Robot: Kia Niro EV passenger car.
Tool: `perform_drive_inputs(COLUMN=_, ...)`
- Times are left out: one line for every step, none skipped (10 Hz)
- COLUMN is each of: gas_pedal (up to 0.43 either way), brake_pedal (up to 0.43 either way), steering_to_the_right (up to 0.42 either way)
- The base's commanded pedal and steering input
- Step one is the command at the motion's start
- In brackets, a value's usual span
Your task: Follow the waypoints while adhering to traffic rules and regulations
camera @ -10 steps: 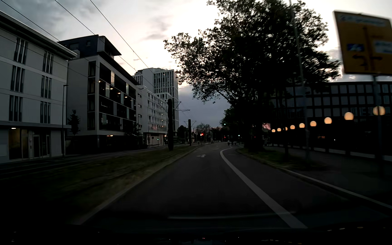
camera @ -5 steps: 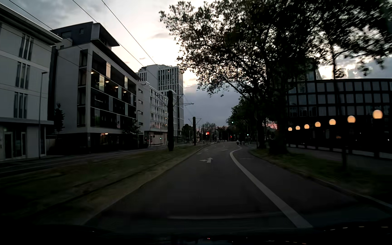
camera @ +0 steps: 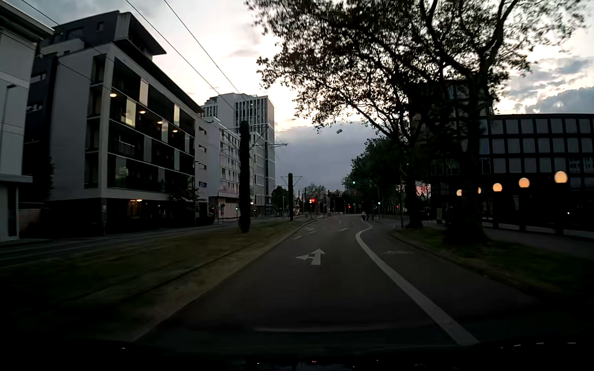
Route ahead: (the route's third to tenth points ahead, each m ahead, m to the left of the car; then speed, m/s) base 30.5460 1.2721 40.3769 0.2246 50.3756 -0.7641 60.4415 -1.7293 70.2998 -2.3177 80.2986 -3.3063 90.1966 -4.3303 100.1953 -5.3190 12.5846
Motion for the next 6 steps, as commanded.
perform_drive_inputs(gas_pedal=0.067, brake_pedal=0.000, steering_to_the_right=0.016)
perform_drive_inputs(gas_pedal=0.067, brake_pedal=0.000, steering_to_the_right=0.017)
perform_drive_inputs(gas_pedal=0.067, brake_pedal=0.000, steering_to_the_right=0.018)
perform_drive_inputs(gas_pedal=0.067, brake_pedal=0.000, steering_to_the_right=0.020)
perform_drive_inputs(gas_pedal=0.067, brake_pedal=0.000, steering_to_the_right=0.025)
perform_drive_inputs(gas_pedal=0.067, brake_pedal=0.000, steering_to_the_right=0.029)
